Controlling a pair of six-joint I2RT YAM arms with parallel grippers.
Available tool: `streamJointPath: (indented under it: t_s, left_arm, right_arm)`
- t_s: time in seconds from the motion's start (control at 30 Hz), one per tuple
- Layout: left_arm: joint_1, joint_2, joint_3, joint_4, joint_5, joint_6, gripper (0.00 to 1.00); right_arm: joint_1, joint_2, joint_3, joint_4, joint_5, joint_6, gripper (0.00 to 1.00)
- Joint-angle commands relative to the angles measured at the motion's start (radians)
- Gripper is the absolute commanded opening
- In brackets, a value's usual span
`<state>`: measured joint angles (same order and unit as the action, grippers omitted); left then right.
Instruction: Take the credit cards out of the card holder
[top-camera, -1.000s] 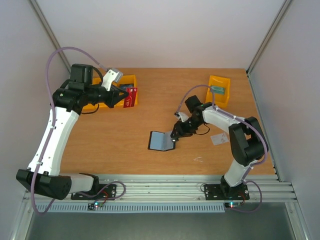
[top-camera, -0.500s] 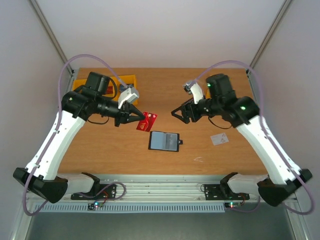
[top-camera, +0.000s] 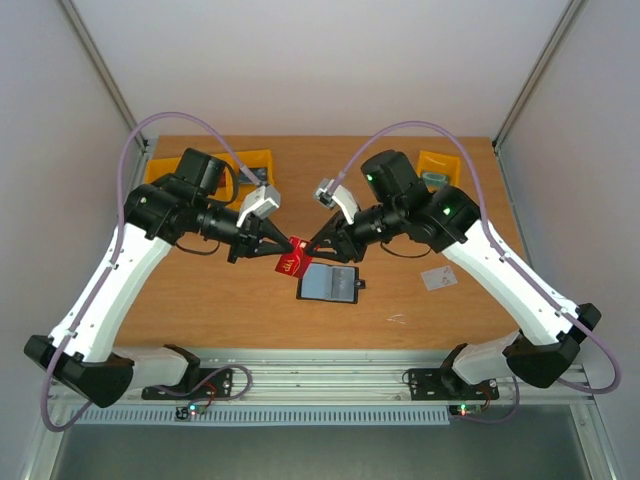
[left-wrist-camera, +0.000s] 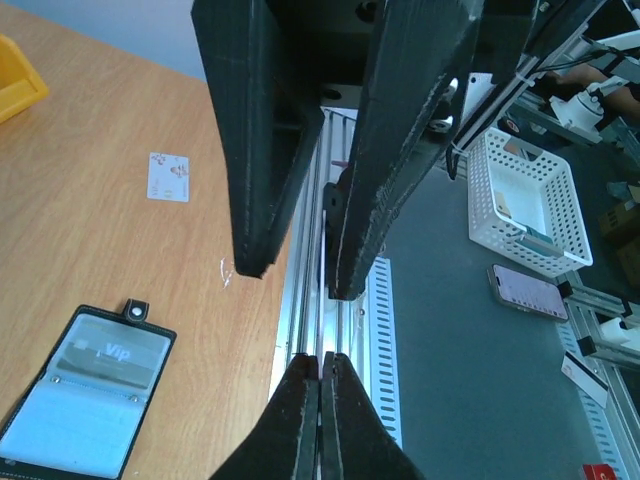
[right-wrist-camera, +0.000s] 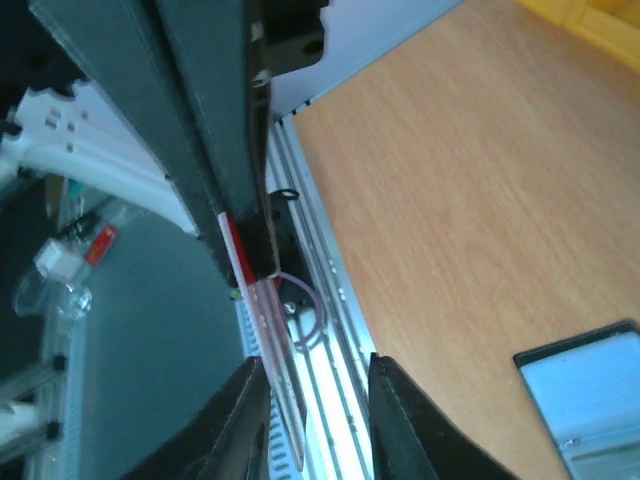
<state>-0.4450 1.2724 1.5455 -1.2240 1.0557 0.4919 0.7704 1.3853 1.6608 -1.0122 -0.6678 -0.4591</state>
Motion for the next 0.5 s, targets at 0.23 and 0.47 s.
streamJointPath:
  t_s: [0.23,0.47]
  left_arm:
    - [-0.009,-0.01,0.083,0.201,-0.265,-0.16,0.57]
    - [-0.083,0.157,0.415,0.157,-0.662,-0.025,0.66]
  right_arm:
    - [-0.051,-0.081,-0.04,0.122,0.124,0.236,0.01]
    - [-0.372,-0.094,-0.201,0.409,0.074,0.957,0.01]
